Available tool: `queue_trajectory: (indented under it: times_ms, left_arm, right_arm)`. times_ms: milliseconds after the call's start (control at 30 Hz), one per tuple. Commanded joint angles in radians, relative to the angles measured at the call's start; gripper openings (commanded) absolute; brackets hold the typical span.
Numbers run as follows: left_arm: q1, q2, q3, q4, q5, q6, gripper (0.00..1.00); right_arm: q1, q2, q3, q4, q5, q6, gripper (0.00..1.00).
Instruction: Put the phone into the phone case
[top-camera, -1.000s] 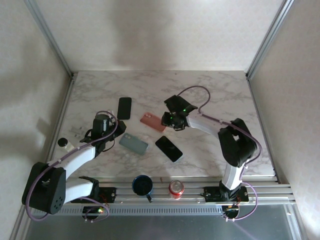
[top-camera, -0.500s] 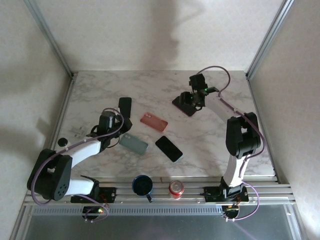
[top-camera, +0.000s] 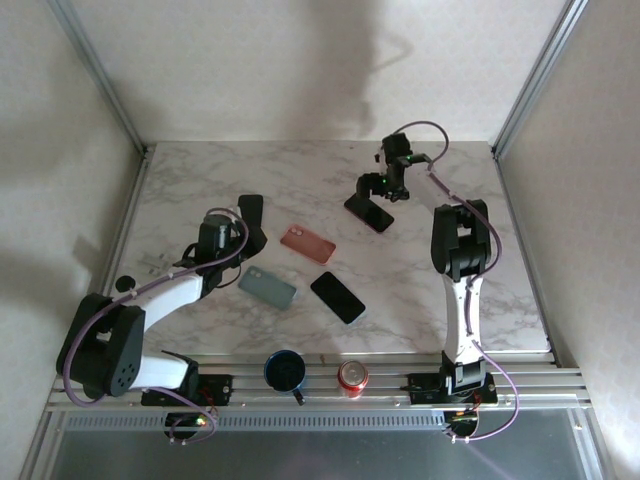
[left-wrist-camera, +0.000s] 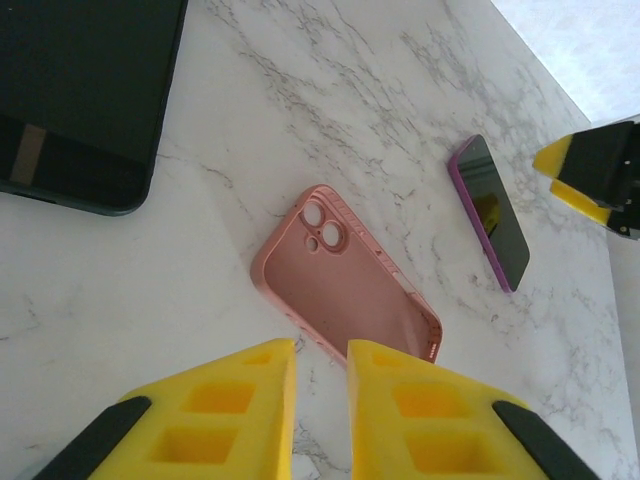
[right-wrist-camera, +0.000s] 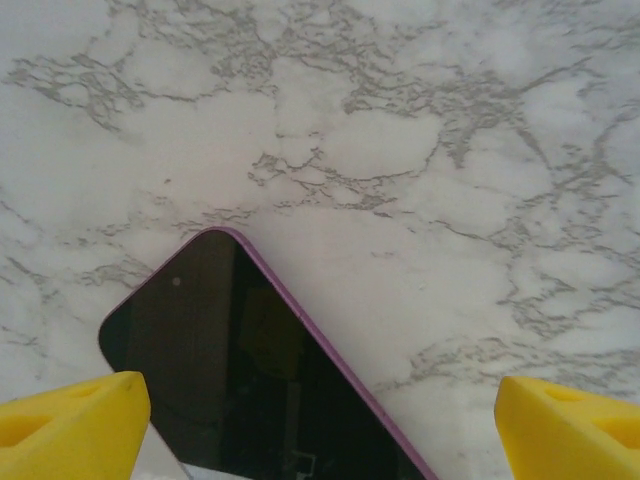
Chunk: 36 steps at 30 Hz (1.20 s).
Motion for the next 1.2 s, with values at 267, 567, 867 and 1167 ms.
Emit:
queue_trajectory:
  times_ms: [267, 567, 867, 1167]
  left_arm:
    - [-0.009, -0.006, 0.005, -0.004, -0.031, -0.016, 0.21]
    - [-0.009, -0.028, -0.005, -0.004, -0.025, -0.020, 0.21]
    - [-0.009, -0.062, -0.026, -0.009, -0.034, -0.023, 0.22]
    - [-0.009, -0.105, -0.034, -0.032, -0.045, -0.008, 0.22]
  right_arm:
    - [-0.004, -0.007, -0.082, 0.012, -0.102, 0.010, 0.92]
    - [0.000, -0.057, -0.194, 0.060, -0.123, 0.039, 0.94]
    - [0.068, -0.152, -0.304, 0.070, -0.060, 0.043, 0.96]
    - [0.106, -0.187, -0.324, 0.067, 0.012, 0.049, 0.97]
